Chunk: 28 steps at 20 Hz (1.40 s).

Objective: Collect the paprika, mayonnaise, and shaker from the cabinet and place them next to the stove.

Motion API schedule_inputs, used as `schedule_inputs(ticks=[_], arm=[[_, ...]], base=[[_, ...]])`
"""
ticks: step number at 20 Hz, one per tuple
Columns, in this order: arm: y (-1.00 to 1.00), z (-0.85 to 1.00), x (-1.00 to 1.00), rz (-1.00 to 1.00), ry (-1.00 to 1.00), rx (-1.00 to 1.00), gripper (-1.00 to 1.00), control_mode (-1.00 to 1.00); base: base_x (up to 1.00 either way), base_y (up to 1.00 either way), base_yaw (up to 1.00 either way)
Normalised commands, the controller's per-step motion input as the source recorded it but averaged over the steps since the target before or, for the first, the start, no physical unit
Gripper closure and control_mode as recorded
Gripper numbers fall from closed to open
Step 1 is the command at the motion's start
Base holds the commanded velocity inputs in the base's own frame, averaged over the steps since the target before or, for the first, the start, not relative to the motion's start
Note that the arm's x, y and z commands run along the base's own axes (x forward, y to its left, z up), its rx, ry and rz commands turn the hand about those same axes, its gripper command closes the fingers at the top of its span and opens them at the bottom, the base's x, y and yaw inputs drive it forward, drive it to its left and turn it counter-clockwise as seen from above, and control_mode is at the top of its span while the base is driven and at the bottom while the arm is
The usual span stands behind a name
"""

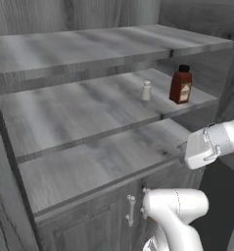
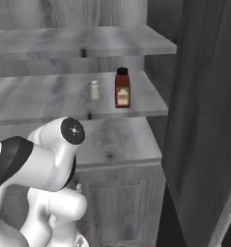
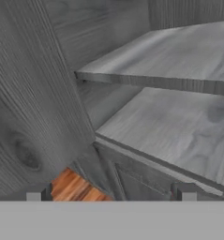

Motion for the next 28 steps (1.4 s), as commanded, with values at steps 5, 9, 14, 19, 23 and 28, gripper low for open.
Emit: schedule_inputs(ticks=[5, 9, 14, 19, 23, 28], arm=[[0.00, 0.00, 0.00, 0.00, 0.00, 0.00, -1.00, 1.00], [0.00, 0.00, 0.00, 0.00, 0.00, 0.00, -1.00, 1.00], [0.00, 0.00, 0.00, 0.00, 0.00, 0.00, -1.00, 1.00], [0.00, 0.00, 0.00, 0.00, 0.00, 0.00, -1.00, 1.00], [0.00, 0.00, 0.00, 0.00, 0.00, 0.00, -1.00, 1.00], [-0.02, 0.02, 0.06, 0.00, 0.00, 0.00, -1.00, -1.00]], base=[[0.68, -0.35, 0.22], [0.66, -0.28, 0.23], [0.65, -0.08, 0.19], [0.73, -0.14, 0.23], [0.72, -0.06, 0.19], [0.43, -0.01, 0.04]])
